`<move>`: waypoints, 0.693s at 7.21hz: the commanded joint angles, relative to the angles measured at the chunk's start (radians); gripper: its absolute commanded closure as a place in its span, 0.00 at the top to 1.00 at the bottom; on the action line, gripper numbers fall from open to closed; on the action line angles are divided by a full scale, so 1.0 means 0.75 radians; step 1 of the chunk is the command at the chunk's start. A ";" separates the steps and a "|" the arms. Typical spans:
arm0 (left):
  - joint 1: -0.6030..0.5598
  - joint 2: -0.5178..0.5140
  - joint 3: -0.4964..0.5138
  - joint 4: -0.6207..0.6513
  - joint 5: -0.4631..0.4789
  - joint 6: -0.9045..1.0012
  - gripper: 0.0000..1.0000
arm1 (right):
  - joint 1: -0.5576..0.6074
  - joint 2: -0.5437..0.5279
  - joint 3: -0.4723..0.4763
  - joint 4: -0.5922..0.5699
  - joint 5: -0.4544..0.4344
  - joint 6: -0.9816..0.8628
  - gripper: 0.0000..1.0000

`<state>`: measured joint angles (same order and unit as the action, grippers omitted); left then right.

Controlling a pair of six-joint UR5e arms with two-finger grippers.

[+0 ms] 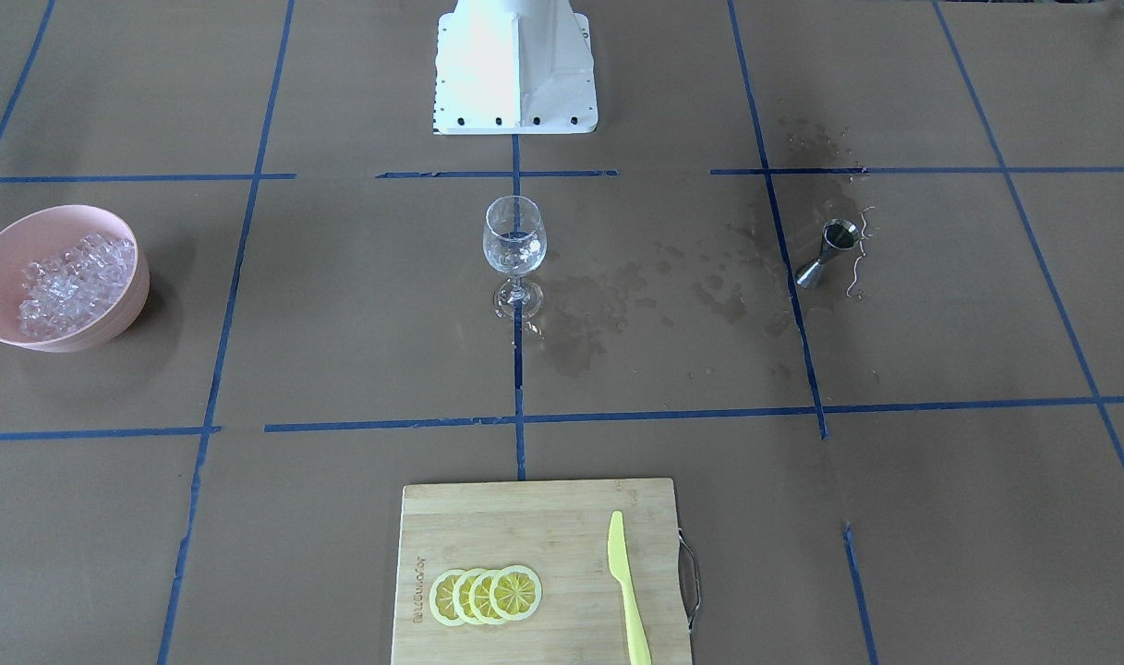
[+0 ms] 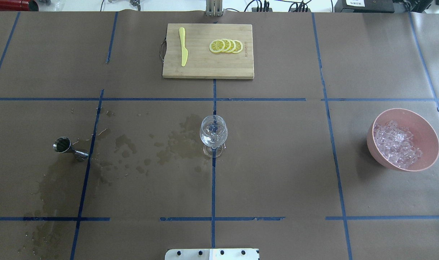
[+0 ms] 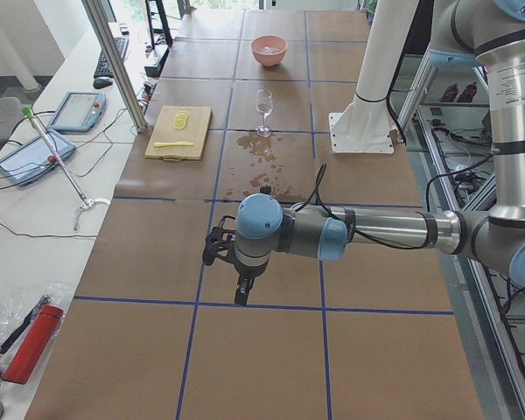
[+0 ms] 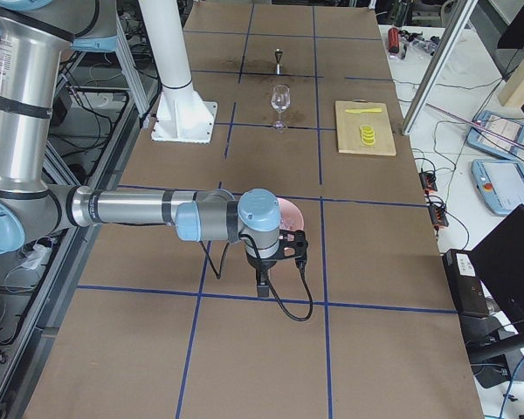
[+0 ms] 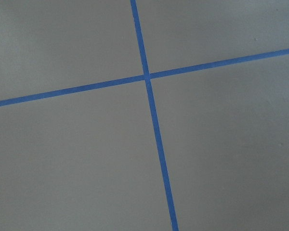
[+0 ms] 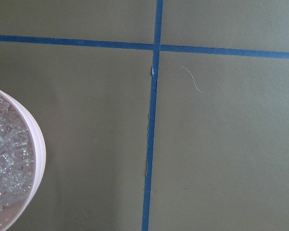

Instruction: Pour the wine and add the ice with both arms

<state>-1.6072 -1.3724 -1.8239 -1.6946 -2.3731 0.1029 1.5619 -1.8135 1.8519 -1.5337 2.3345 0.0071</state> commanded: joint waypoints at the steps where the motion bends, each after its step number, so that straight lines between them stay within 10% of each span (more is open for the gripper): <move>1: 0.001 -0.009 0.004 -0.078 -0.002 -0.004 1.00 | -0.011 0.035 0.002 0.089 -0.002 0.015 1.00; 5: -0.001 -0.064 0.098 -0.608 -0.035 -0.014 1.00 | -0.013 0.074 -0.005 0.235 0.011 0.009 1.00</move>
<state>-1.6076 -1.4069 -1.7864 -1.9808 -2.3891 0.0966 1.5535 -1.7686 1.8485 -1.3666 2.3395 0.0182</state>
